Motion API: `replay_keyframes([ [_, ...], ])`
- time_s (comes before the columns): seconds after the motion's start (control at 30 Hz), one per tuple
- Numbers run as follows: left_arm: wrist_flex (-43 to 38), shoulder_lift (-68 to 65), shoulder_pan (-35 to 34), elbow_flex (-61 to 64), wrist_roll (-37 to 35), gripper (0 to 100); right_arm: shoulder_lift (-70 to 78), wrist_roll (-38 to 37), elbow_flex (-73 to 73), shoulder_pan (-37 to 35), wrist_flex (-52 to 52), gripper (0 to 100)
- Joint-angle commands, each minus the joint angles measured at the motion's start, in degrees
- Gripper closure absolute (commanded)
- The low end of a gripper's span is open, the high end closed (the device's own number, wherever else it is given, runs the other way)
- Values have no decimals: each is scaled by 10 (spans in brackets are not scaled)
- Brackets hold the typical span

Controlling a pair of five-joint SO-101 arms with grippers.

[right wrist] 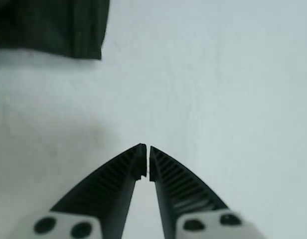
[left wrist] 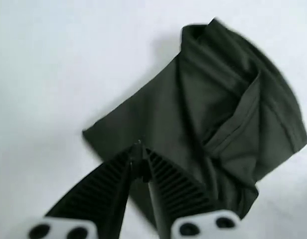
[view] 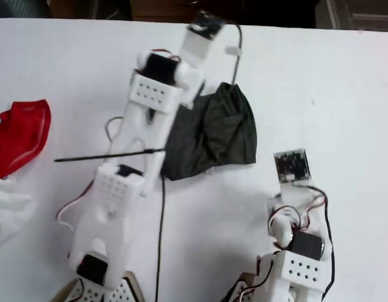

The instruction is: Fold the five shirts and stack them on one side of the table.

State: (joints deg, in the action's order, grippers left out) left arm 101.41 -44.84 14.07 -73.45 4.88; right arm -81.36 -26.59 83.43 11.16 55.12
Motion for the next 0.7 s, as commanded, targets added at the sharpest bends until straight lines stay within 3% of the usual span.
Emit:
replay_keyframes([
  [0.0, 10, 133, -40, 136, 2, 972, 62, 11, -118, -44, 14, 981],
  [0.23, -49, 314, -116, 399, 26, 972, 393, 70, -382, -128, 18, 981],
  [0.5, -265, 529, -193, 826, 27, 972, 707, 113, -673, -268, 64, 981],
  [0.67, -373, 611, -235, 1011, 58, 973, 859, 113, -816, -322, 99, 981],
])
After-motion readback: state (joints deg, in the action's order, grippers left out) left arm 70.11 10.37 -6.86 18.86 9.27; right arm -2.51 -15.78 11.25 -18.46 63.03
